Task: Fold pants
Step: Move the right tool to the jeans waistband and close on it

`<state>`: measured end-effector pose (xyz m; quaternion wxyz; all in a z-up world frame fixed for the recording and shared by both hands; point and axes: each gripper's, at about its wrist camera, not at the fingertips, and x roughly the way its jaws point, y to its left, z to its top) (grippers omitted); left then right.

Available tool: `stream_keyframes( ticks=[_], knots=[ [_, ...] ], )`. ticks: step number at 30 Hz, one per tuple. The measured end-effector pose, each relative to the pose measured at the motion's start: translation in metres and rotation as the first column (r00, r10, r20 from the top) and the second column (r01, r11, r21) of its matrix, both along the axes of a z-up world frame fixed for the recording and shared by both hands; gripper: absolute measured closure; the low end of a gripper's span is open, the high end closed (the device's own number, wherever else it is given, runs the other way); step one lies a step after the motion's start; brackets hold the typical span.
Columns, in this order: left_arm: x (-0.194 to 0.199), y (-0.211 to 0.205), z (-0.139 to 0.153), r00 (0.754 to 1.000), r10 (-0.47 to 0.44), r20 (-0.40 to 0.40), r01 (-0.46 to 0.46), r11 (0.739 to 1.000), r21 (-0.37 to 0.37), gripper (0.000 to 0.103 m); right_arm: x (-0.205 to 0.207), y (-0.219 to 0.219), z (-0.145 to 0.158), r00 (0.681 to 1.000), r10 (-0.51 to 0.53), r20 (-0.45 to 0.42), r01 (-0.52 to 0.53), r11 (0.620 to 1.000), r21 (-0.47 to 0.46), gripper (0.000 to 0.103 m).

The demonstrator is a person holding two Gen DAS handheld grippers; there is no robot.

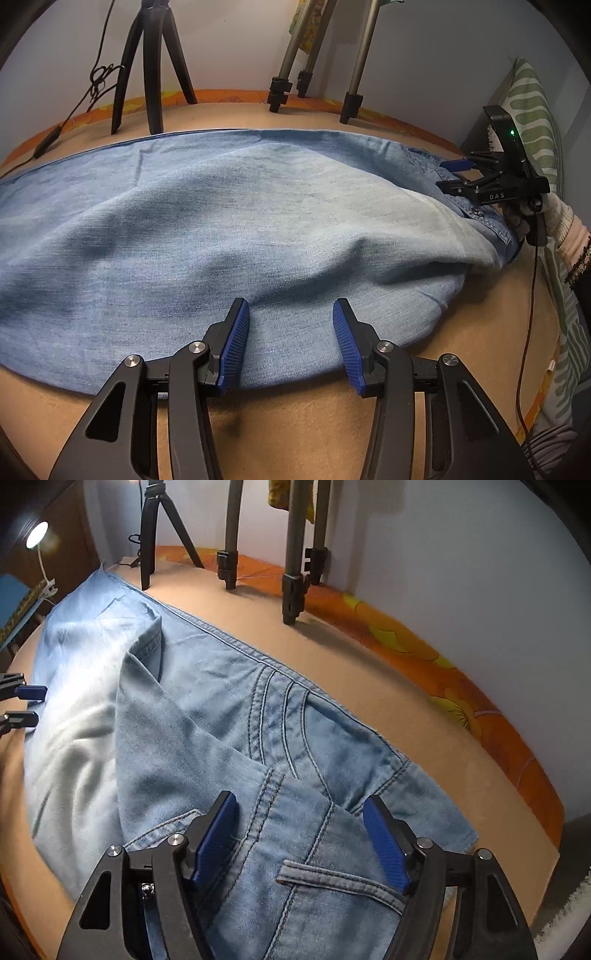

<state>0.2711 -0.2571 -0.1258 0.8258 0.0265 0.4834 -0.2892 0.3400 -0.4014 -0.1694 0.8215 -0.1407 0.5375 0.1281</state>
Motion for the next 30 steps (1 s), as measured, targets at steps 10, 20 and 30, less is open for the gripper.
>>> stream_keyframes(
  ticks=[10, 20, 30],
  knots=[
    [0.0, -0.003, -0.001, 1.0, -0.012, 0.009, 0.012, 1.0, 0.007, 0.052, -0.03, 0.025, 0.013, 0.995, -0.024, 0.095, 0.032, 0.996, -0.087, 0.085],
    [0.0, -0.004, -0.002, 1.0, -0.007, 0.009, 0.007, 1.0, 0.008, 0.052, -0.022, -0.01, 0.055, 0.943, -0.201, 0.264, 0.237, 0.965, -0.113, 0.091],
    [0.0, -0.001, -0.001, 1.0, -0.007, -0.007, 0.007, 1.0, 0.001, 0.052, -0.019, -0.045, 0.049, 0.883, -0.352, 0.31, 0.404, 0.907, -0.12, 0.033]
  ],
)
